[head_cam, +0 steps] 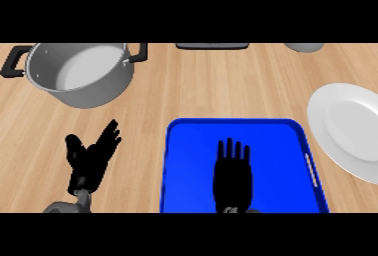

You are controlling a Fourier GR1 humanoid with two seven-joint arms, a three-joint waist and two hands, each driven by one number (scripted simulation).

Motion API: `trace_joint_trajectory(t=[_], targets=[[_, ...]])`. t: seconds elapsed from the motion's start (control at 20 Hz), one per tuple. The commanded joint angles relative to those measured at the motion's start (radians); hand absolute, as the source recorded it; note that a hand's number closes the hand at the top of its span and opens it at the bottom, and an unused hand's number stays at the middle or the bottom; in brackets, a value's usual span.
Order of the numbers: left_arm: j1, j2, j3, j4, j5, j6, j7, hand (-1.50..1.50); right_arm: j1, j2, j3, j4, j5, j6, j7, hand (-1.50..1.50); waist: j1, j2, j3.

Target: Pick the sweet potato from the tray and place it in the plate

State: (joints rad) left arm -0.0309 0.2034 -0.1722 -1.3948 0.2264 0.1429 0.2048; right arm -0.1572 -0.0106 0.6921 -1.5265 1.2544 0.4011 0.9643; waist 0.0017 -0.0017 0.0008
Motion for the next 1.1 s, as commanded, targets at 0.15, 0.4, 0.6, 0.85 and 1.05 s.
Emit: trace_joint_trajectory(t=[0.15,0.4,0.6,0.85,1.05], targets=[[0.053,-0.026,0.004,-0.003,-0.012,-0.022,-0.037,0.0,-0.011,-0.002,0.003,0.109,0.041,0.038,-0.038,1.5,0.002,0.001,-0.001],[0.08,-0.012,0.02,-0.08,-0.02,-0.023,0.013,0.0,0.038,-0.025,0.041,0.084,0.082,0.014,-0.069,1.5,0.002,0.001,-0.001],[0.046,-0.045,0.015,-0.049,-0.041,-0.021,0.011,0.0,-0.002,-0.044,0.047,0.003,0.143,0.04,-0.081,1.5,-0.001,0.0,-0.001],[0.056,-0.021,0.041,-0.011,-0.041,-0.026,-0.028,0.0,0.151,-0.126,0.109,-0.244,0.069,-0.261,-0.251,1.5,-0.028,-0.005,0.001],[0.08,-0.031,0.04,-0.035,-0.035,-0.015,-0.026,0.0,0.27,-0.183,0.135,-0.482,-0.052,-0.424,-0.396,1.5,-0.054,-0.015,0.005]])
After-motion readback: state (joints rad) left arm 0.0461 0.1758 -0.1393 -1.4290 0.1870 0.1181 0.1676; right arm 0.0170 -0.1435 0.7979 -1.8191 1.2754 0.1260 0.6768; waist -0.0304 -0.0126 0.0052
